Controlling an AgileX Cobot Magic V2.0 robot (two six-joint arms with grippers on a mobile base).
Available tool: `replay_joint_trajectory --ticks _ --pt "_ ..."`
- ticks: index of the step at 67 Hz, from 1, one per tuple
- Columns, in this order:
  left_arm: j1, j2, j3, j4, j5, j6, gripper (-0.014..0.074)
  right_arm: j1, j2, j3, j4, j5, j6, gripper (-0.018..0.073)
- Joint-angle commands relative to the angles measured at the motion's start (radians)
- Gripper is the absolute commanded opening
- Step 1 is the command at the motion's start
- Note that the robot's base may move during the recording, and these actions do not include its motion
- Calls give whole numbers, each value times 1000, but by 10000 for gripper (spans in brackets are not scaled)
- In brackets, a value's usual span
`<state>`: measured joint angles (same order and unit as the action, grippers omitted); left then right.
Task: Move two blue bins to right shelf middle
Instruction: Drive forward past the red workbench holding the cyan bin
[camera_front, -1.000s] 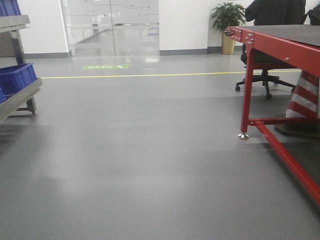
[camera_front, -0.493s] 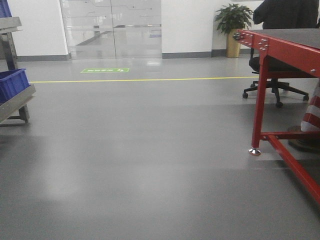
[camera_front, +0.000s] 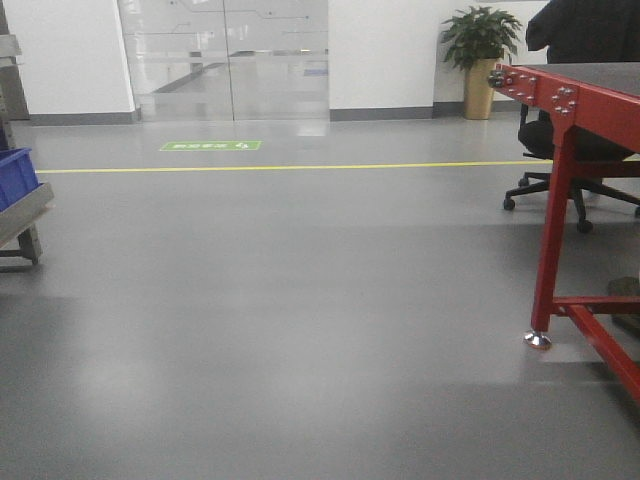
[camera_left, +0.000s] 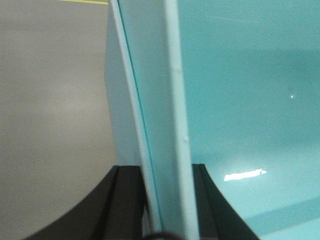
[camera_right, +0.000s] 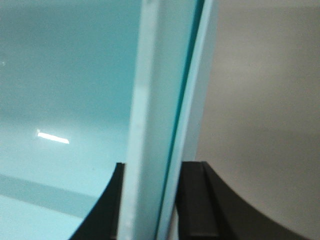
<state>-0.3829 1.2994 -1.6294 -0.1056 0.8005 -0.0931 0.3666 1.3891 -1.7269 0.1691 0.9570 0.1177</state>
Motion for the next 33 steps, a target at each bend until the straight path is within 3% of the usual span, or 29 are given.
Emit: replay_joint_trajectory --ticks 1,33 --pt "0 -20 -20 -22 -92 11 -111 -5 -15 -16 -9 -68 5 -152" --pt "0 -20 -20 -20 -92 11 -111 -5 -15 -16 -9 -68 5 -152"
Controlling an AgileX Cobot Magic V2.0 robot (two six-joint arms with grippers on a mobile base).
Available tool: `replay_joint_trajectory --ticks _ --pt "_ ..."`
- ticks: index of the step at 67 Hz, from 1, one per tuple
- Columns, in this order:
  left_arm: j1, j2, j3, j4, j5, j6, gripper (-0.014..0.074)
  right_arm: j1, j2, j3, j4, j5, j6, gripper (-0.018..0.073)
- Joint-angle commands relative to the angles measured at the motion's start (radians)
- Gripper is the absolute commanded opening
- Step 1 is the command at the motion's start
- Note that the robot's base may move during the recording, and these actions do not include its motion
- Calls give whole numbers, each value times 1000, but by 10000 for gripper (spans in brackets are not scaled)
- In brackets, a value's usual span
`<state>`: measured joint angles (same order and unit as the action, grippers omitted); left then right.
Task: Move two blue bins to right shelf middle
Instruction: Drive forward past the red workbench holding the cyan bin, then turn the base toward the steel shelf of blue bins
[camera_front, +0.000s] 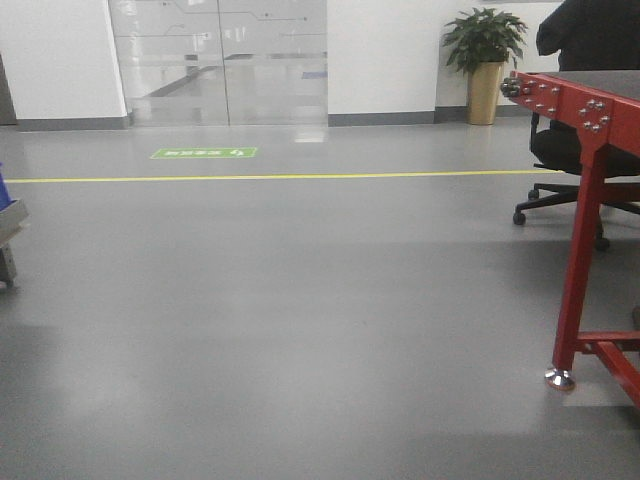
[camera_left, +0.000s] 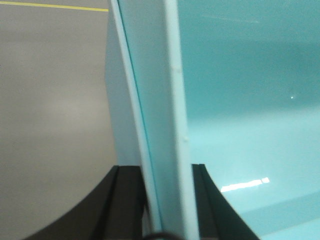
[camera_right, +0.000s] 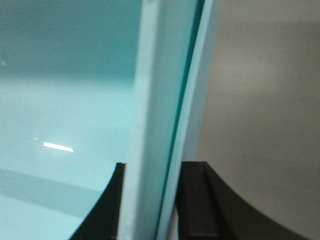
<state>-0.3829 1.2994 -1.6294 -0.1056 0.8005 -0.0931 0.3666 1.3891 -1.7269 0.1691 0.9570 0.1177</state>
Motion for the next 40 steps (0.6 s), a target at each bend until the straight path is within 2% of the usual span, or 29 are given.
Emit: replay_joint_trajectory --ticks 1,40 --pt "0 -20 -20 -20 -92 11 -111 -5 -15 -16 -9 -68 5 -152" --pt "0 -20 -20 -17 -92 11 -111 -5 -15 -16 -9 -68 5 -152"
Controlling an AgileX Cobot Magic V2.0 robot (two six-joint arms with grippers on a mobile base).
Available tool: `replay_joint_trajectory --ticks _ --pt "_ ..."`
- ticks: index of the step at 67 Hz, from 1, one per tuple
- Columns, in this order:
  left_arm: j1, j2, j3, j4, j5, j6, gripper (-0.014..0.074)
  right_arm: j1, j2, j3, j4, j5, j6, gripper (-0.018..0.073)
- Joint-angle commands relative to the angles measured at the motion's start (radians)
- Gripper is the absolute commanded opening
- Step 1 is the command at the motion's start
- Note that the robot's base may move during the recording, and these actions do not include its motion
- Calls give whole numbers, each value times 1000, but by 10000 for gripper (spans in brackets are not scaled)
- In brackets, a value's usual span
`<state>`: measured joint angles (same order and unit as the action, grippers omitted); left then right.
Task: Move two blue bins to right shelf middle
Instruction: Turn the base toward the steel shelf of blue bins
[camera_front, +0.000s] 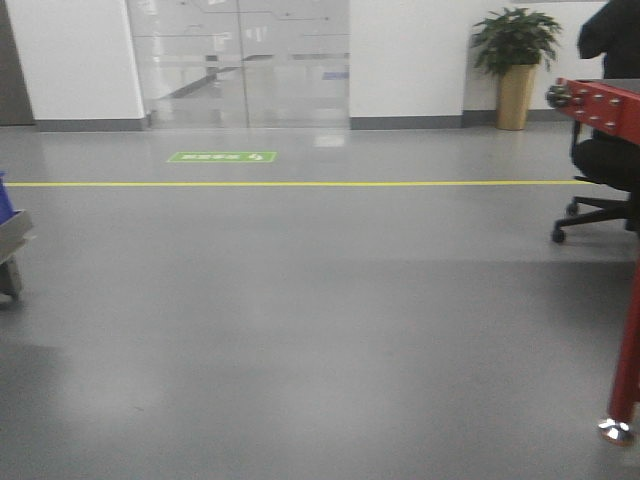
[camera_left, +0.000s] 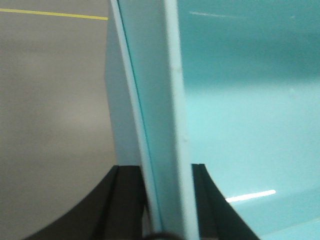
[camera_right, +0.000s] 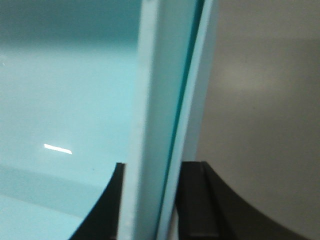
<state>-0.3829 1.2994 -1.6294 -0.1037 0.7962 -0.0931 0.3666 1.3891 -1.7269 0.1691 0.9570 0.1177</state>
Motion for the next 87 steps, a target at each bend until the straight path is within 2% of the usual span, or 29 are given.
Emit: replay_joint_trajectory --ticks 1,87 --pt "0 -20 -20 -19 -88 11 -111 -5 -15 -16 -9 -68 5 -152" --pt "0 -20 -20 -19 -88 11 -111 -5 -15 -16 -9 -68 5 -152"
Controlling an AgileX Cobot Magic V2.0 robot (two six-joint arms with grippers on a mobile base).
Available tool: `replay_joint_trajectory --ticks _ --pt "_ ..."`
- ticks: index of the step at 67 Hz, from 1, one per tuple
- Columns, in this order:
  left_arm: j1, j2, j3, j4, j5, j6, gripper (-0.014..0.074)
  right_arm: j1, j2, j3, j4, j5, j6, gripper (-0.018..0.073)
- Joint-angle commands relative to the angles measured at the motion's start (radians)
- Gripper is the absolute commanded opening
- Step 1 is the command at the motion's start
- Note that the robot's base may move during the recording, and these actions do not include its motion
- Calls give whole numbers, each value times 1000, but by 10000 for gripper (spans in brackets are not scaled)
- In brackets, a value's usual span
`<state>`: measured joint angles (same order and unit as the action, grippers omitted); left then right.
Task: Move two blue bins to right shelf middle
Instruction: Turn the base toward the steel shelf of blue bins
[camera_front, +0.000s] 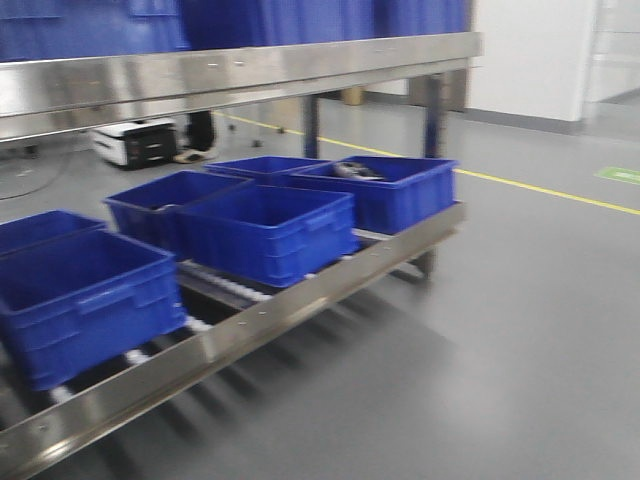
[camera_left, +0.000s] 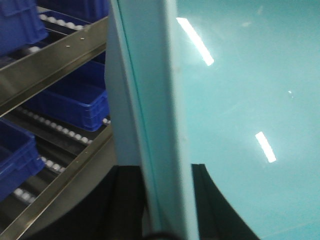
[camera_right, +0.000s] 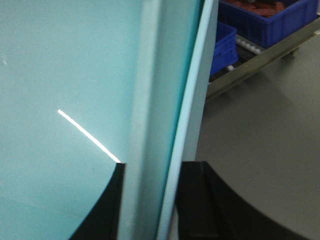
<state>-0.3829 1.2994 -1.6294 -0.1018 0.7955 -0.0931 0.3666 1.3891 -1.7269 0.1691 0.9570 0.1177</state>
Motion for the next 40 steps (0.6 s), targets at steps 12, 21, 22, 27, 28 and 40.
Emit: replay_joint_trajectory --ticks 12,21,22,27,28,40 --pt "0 -20 -20 -21 -87 11 -111 -5 -15 -16 -9 -68 5 -152" --pt "0 -20 -20 -21 -87 11 -111 -5 -15 -16 -9 -68 5 -152" --pt "0 -20 -20 -21 -87 11 -111 -5 -15 -16 -9 -68 5 -152" --pt "0 -20 -20 -21 -87 11 -111 -5 -15 -16 -9 -68 5 -152" --pt "0 -20 -20 -21 -87 11 -111 -5 -15 -16 -9 -68 5 -152" --pt "0 -20 -20 -21 -87 11 -111 -5 -15 -16 -9 -68 5 -152"
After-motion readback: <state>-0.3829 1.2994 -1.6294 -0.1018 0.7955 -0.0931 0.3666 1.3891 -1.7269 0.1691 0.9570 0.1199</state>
